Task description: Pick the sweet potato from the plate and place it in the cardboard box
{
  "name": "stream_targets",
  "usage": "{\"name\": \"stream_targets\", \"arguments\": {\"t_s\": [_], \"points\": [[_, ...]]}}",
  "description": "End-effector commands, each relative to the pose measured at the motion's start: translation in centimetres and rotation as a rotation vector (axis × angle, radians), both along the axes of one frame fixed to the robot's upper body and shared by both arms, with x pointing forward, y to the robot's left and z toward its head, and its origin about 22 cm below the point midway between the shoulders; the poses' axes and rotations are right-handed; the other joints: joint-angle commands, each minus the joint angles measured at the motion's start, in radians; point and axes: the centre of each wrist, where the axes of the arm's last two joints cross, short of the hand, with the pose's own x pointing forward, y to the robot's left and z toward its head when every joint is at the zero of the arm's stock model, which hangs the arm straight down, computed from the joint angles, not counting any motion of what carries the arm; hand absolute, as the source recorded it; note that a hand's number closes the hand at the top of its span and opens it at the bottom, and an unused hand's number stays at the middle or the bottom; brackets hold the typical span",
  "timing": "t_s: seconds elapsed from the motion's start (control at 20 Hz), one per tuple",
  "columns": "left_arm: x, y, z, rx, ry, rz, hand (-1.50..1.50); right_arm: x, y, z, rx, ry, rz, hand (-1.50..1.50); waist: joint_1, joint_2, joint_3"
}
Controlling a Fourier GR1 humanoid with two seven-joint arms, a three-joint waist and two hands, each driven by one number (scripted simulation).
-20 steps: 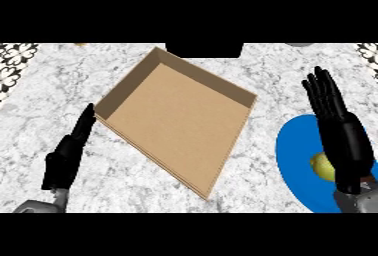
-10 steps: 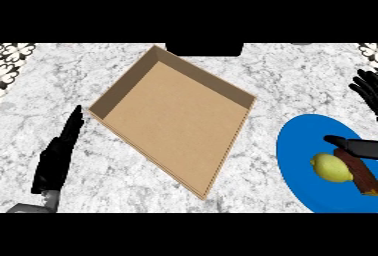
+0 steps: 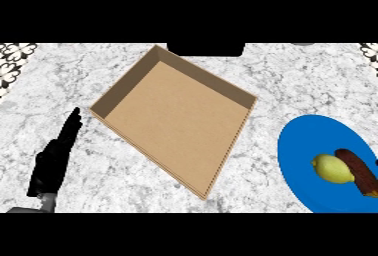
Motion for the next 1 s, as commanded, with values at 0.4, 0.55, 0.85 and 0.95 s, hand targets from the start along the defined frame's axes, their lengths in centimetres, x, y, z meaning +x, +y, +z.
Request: {"name": "stream_targets", "arguments": {"t_s": [0.4,0.55,0.85,0.95], "points": [[-0.2,-0.9,0.4,-0.004,0.011,0.006,0.0,-1.0,-0.8,6.1,-0.671,0.444,0.276,-1.5,-0.001,-0.006,-0.001],[0.6,0.7,0.9,0.021,-0.007,0.011,0.0,-0.6,1.7,4.7,-0.699,0.516,0.325,-1.5,-0.003,-0.005,-0.001],[0.1,0.0,0.4,0.007,0.004,0.024,0.0,-0.8,4.7,2.3,-0.741,0.535,0.283,-1.5,-0.007,-0.005,-0.001],[0.9,0.2,0.5,0.003,0.011,0.004,0.0,-1.2,4.4,2.1,-0.737,0.553,0.247,-1.5,-0.013,-0.005,-0.001]]}}
